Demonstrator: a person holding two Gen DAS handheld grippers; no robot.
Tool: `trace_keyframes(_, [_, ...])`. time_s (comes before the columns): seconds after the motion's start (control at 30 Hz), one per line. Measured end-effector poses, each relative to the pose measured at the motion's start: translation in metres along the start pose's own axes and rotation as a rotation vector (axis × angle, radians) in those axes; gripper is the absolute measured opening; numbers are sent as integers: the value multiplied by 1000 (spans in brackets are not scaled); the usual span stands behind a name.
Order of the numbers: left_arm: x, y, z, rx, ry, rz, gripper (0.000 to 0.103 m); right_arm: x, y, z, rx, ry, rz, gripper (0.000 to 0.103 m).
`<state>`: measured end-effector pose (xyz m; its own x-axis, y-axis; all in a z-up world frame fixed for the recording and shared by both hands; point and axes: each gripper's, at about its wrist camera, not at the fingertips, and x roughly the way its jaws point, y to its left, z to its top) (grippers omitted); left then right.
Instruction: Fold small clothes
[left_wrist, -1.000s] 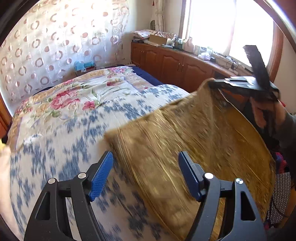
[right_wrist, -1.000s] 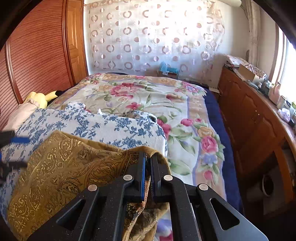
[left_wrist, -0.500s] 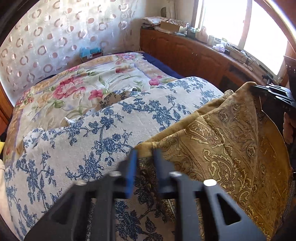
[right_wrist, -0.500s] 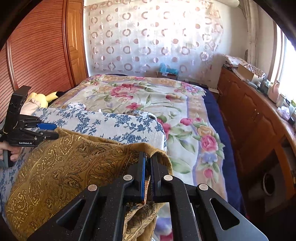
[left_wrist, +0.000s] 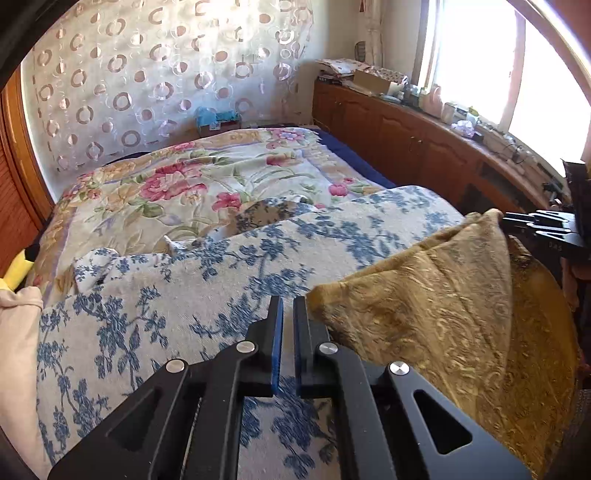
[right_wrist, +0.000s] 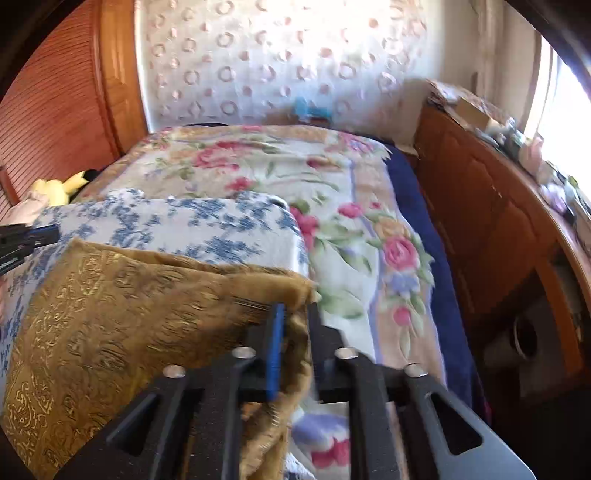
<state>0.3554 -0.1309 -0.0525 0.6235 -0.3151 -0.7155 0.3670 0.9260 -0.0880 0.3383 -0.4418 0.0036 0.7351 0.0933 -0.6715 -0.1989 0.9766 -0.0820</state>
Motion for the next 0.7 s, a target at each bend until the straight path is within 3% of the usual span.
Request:
trace_keyframes(0.03, [-5,-2,-2,4,3,-16,6,-4,-3,-1,13,-8,-1,24])
trace_keyframes(0.1, [-14,-9,-6,31,-2,-22,24,-14,-7,-3,39,-21,6,32])
trace_keyframes(0.17, [-25,-18,-12,52,-19,-37,50,-29,-10,-9,60,-44,7,39])
trace_keyframes(0.2, [-31,-21,-15,56,-25,-53,57,-39,-10,-14,65,-60,14,41])
trace_keyframes(0.23, [-37,-24,-18,58,-24,-77,75,-48,-8,-20,66,-70,25,42])
trace_keyframes(0.27, [-45,-29,-23,61,-20,-111,83,-56,-5,-27,62,-74,35,45])
trace_keyframes(0.53, [-89,-60,-70,65,-4,-153,84,-121,16,-104,28,-78,113,48])
trace_keyframes(0.7, [-112,-83,-113,60,6,-185,84,-141,27,-147,41,-64,150,48])
